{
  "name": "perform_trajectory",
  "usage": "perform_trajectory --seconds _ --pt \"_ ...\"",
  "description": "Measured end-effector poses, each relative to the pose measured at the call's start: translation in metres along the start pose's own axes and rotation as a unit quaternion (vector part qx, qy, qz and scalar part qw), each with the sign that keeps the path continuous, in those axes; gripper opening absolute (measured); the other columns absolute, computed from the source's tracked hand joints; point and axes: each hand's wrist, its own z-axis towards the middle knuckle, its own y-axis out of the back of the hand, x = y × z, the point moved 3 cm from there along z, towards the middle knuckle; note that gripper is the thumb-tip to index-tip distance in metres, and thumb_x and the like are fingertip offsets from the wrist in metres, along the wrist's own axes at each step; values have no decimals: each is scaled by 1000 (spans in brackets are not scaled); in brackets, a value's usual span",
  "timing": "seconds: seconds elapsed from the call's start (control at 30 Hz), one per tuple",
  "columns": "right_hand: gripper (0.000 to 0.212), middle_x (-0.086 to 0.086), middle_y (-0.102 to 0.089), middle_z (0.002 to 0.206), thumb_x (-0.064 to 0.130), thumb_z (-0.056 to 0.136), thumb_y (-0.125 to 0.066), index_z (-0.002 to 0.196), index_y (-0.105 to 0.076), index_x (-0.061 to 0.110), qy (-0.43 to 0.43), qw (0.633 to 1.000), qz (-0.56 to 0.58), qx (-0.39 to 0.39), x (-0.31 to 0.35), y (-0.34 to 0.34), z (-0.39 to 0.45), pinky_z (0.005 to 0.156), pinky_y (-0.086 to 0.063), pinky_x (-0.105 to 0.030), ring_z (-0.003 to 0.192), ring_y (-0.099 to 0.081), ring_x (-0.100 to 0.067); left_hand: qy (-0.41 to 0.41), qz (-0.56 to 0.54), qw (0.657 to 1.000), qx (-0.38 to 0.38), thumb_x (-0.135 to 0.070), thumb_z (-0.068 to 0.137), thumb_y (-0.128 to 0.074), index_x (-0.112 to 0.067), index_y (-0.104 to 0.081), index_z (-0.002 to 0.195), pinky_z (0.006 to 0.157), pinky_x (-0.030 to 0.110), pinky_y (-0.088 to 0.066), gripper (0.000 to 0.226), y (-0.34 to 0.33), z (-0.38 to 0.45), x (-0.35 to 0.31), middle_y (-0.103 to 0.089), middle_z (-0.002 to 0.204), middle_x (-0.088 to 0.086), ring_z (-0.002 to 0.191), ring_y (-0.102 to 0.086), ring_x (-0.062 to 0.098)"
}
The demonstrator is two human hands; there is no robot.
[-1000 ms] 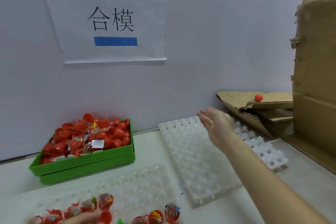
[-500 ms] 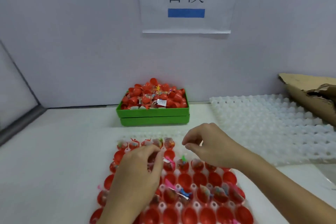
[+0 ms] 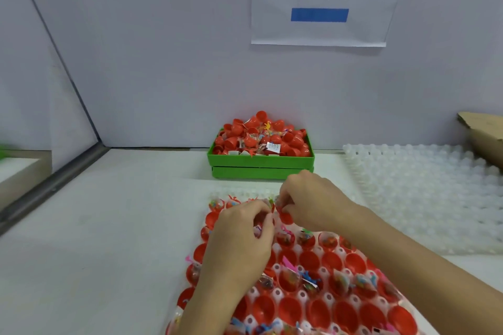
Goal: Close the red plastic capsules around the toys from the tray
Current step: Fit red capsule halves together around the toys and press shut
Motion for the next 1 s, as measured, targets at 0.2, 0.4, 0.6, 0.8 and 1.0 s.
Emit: perform_trajectory --seconds 0.2,0.4,0.6,0.8,1.0 --pt "17 25 -55 63 9 83 -74 85 -79 26 39 985 146 -79 -16 32 -25 61 -43 -10 72 -57 7 39 -63 997 -21 -25 87 -71 -34 -66 99 72 9 -48 16 -1 0 1 -64 91 -20 89 -58 -4" --pt "31 17 -62 76 4 79 -78 80 -79 35 84 963 230 -108 -21 31 -73 63 -39 -8 73 -58 -4 106 -273 949 119 -11 79 -80 -32 -62 118 80 11 -51 47 -10 -3 -3 -69 104 -14 96 -66 -3" --pt "37 15 -65 82 1 78 -79 83 -78 38 41 943 285 -165 -27 23 -95 64 -43 -13 78 -61 -8 68 -278 954 92 -4 79 -78 -27 -72 94 74 10 -51 28 -11 -8 -18 -74 91 -14 87 -70 0" --pt "30 25 -72 89 14 82 -73 100 -72 39 -59 898 373 -225 -36 16 -117 75 -46 -16 91 -67 2 47 -321 941 95 -2 80 -77 -23 -73 95 80 19 -55 27 -16 -10 -25 -74 94 -3 92 -71 11" --pt "21 31 -70 86 23 82 -69 91 -75 41 -85 909 362 -188 -35 14 -126 78 -38 0 89 -62 15 18 -313 944 101 2 80 -76 -29 -73 95 81 22 -56 34 -22 -13 -35 -74 92 -5 90 -71 13"
